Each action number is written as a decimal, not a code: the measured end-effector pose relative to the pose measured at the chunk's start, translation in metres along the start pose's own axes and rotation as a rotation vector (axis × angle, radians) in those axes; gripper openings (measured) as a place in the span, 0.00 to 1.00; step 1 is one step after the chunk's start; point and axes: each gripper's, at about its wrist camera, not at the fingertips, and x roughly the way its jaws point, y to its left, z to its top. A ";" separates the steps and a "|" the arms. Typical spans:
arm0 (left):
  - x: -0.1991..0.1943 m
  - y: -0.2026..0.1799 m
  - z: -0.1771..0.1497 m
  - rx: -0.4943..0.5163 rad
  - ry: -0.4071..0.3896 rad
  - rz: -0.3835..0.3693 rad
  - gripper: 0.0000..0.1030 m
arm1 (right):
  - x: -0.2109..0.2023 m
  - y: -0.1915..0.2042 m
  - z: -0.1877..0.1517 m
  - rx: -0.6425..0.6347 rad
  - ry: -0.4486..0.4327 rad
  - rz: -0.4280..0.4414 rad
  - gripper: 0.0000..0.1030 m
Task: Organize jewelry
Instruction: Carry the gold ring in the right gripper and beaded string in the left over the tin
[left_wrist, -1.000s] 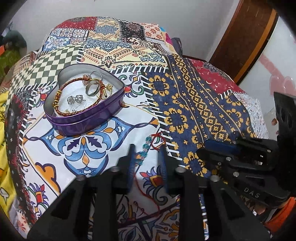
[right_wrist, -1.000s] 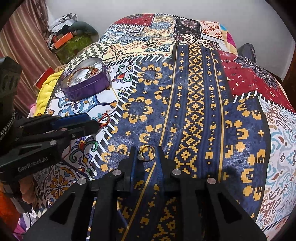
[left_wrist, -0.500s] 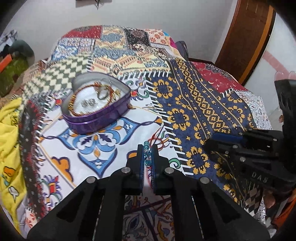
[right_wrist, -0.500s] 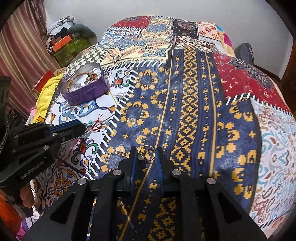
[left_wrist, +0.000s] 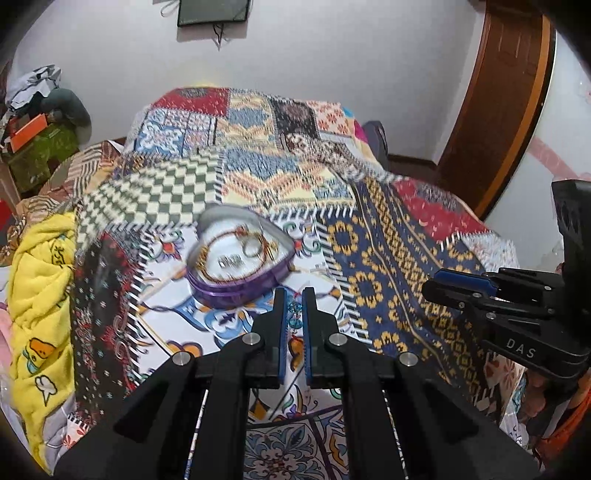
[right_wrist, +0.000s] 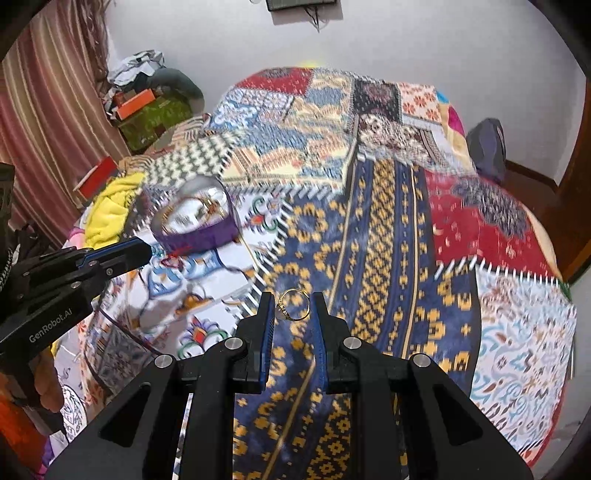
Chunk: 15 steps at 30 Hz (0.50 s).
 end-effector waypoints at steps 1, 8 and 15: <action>-0.004 0.001 0.002 -0.002 -0.011 0.001 0.05 | -0.001 0.002 0.002 -0.004 -0.007 0.001 0.17; -0.024 0.008 0.018 -0.016 -0.088 0.026 0.05 | -0.005 0.017 0.019 -0.042 -0.049 0.023 0.17; -0.036 0.016 0.034 -0.034 -0.153 0.048 0.05 | -0.004 0.025 0.036 -0.048 -0.087 0.055 0.17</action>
